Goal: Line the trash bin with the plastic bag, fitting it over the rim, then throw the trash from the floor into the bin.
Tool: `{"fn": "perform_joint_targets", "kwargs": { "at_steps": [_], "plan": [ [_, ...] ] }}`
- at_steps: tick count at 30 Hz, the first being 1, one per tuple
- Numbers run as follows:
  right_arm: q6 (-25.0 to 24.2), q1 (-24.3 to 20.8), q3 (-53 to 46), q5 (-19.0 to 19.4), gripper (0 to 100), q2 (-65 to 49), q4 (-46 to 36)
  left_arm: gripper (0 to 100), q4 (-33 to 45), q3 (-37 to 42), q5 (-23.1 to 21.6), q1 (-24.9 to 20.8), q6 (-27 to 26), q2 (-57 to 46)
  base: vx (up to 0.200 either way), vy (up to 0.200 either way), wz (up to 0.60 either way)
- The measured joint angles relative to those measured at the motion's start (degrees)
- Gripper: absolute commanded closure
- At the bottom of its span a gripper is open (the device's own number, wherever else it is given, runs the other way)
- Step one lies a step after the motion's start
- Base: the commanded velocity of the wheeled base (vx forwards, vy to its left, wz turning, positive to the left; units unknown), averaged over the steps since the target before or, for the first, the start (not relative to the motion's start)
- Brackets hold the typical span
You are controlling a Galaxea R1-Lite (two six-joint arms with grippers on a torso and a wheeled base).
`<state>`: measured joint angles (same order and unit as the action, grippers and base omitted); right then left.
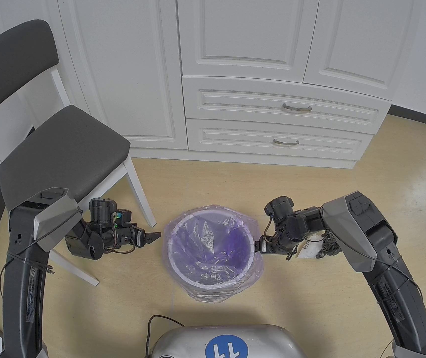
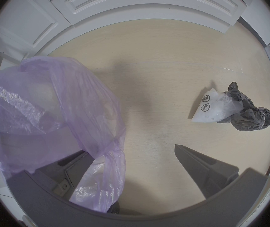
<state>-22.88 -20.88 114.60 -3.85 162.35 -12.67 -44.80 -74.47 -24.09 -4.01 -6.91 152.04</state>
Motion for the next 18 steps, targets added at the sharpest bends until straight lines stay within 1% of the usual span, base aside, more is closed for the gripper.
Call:
{"fn": "perform_joint_targets", "kwargs": {
  "at_steps": [6,11,18],
  "plan": [
    [0.0,0.0,0.0,0.0,0,0.0,0.0,0,2.8,-4.2,-0.4,-1.2,0.6,1.3,0.000,0.000,0.00],
    [0.0,0.0,0.0,0.0,0,0.0,0.0,0,10.3,-10.1,-0.4,-2.2,0.4,3.4,0.000,0.000,0.00],
    [0.0,0.0,0.0,0.0,0,0.0,0.0,0,17.2,-19.0,-0.3,-3.1,0.2,6.7,0.000,0.000,0.00]
  ]
}}
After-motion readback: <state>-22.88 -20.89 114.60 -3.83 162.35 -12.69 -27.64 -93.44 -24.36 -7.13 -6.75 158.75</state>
